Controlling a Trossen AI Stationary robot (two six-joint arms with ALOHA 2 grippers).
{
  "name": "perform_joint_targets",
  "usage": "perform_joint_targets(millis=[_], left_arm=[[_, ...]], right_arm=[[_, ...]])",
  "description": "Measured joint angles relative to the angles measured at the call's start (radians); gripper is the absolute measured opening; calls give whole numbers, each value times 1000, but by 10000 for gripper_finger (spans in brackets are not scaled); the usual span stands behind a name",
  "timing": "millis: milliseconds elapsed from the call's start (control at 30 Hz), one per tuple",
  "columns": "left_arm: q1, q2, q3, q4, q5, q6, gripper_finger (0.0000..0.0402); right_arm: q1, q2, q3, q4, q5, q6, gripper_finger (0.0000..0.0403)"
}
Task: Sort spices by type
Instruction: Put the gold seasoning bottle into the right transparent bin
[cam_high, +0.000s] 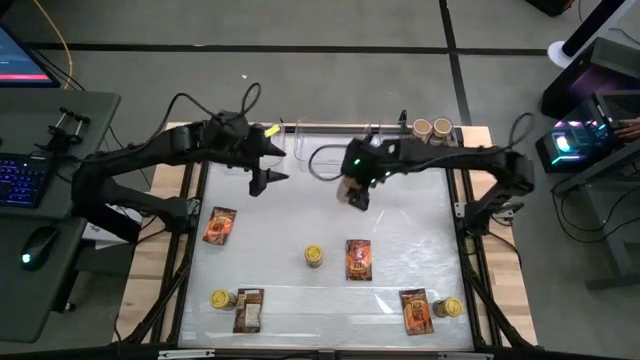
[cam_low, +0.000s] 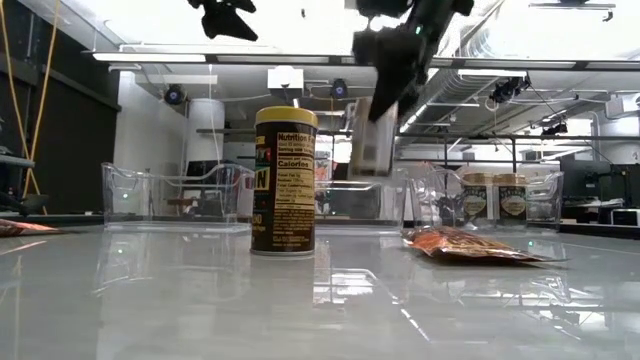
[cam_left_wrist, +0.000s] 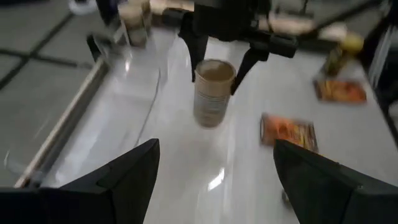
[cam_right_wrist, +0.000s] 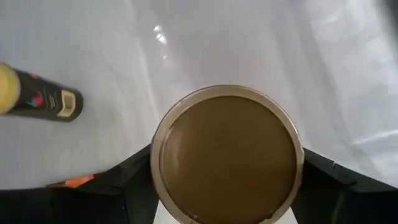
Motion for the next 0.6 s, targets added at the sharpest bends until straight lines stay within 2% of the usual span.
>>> perform_joint_targets(millis=[100, 267, 433, 500, 600], left_arm=[[8, -52, -154, 232, 46, -67, 300], [9, -95, -397, 534, 38, -277, 300], [9, -92, -460, 580, 35, -391, 300], [9, -87, -461, 586, 29, -389, 300], [9, -86, -461, 601, 12, -370, 300]], right_arm=[[-36, -81, 19, -53, 48, 7, 268], [-123, -211, 18, -107, 161, 42, 268], [-270, -286, 18, -154, 339, 67, 268], [-356, -280, 18, -163, 345, 107, 268], [-483, -233, 17, -168, 298, 227, 268]])
